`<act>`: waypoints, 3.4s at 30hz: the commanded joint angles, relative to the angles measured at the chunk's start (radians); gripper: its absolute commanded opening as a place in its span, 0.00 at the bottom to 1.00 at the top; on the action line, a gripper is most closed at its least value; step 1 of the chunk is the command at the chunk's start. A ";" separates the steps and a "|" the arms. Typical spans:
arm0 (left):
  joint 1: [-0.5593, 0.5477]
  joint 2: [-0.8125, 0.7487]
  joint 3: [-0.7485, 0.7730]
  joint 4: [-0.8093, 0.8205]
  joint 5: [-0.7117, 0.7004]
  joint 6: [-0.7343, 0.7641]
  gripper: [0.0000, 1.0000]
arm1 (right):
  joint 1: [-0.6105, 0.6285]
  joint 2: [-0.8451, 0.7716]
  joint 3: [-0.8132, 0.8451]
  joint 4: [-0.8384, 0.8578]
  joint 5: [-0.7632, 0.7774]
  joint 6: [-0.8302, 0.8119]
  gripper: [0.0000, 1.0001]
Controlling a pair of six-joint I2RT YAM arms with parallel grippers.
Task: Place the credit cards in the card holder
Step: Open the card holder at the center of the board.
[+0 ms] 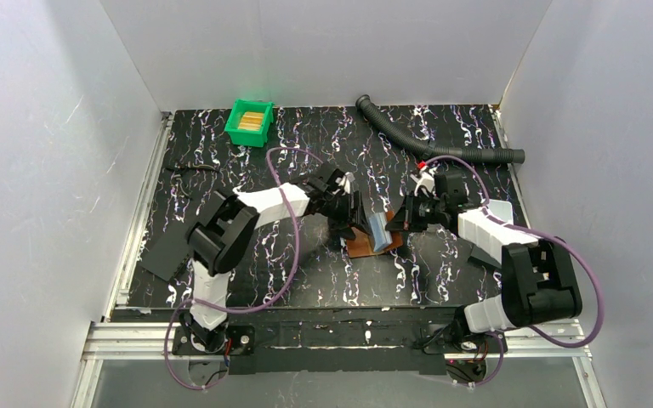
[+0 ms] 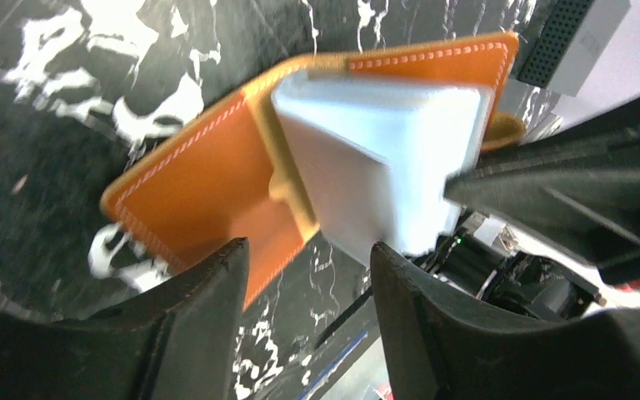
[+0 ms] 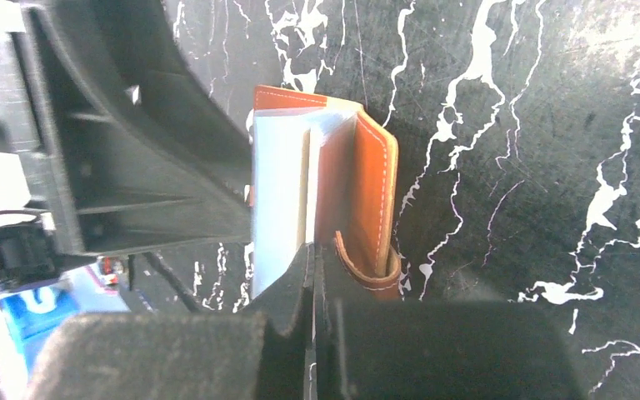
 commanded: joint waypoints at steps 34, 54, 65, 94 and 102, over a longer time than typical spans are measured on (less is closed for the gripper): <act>0.026 -0.012 -0.088 0.045 0.032 -0.073 0.46 | 0.207 -0.075 0.087 -0.072 0.250 0.049 0.03; 0.026 -0.021 -0.100 0.039 0.025 -0.053 0.45 | 0.178 -0.077 0.084 -0.078 0.232 0.042 0.16; 0.026 -0.034 -0.097 0.041 0.028 -0.057 0.45 | 0.178 -0.057 0.077 -0.049 0.158 0.035 0.38; 0.026 -0.035 -0.104 0.048 0.030 -0.056 0.45 | 0.219 0.025 0.081 -0.020 0.160 0.039 0.24; 0.033 -0.089 -0.109 0.032 0.030 -0.043 0.50 | 0.218 -0.006 0.076 -0.026 0.143 0.034 0.33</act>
